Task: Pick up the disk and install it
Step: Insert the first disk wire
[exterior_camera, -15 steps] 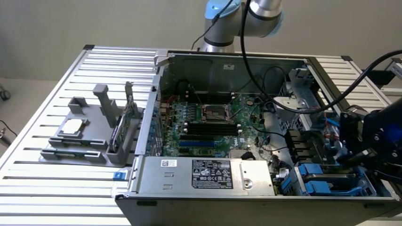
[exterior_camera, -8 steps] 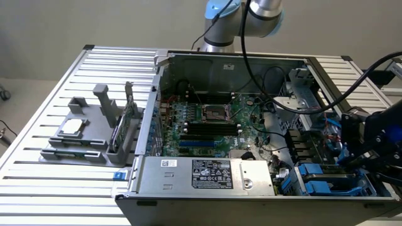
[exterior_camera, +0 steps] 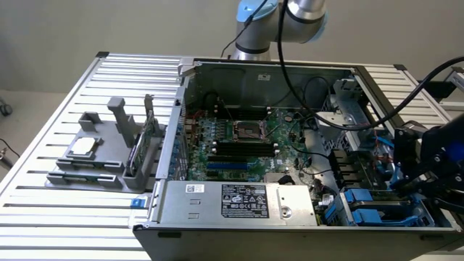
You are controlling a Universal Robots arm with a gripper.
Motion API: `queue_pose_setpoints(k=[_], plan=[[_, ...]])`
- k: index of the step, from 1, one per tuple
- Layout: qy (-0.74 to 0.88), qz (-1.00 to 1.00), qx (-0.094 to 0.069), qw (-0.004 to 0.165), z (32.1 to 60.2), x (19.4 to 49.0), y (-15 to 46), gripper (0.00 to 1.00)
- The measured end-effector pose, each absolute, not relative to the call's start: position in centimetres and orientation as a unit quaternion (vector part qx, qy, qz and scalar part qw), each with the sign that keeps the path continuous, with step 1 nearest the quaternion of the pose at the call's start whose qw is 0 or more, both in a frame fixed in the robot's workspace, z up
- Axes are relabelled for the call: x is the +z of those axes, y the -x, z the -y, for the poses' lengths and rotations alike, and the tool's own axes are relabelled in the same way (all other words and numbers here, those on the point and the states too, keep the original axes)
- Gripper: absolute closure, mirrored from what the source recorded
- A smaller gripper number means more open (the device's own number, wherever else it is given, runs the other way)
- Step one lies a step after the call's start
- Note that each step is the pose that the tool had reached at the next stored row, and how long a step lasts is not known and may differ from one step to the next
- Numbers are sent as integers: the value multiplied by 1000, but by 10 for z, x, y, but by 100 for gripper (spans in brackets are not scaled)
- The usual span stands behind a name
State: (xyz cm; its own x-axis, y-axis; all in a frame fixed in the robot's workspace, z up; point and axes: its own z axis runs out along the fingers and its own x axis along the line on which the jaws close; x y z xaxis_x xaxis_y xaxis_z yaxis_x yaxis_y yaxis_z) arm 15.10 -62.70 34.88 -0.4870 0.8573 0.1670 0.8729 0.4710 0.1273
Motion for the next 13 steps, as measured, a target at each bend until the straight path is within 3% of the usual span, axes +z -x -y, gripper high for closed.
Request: queue_pose_setpoints(k=[13], plan=[[505,858,-82,29,618,359,-130,82]])
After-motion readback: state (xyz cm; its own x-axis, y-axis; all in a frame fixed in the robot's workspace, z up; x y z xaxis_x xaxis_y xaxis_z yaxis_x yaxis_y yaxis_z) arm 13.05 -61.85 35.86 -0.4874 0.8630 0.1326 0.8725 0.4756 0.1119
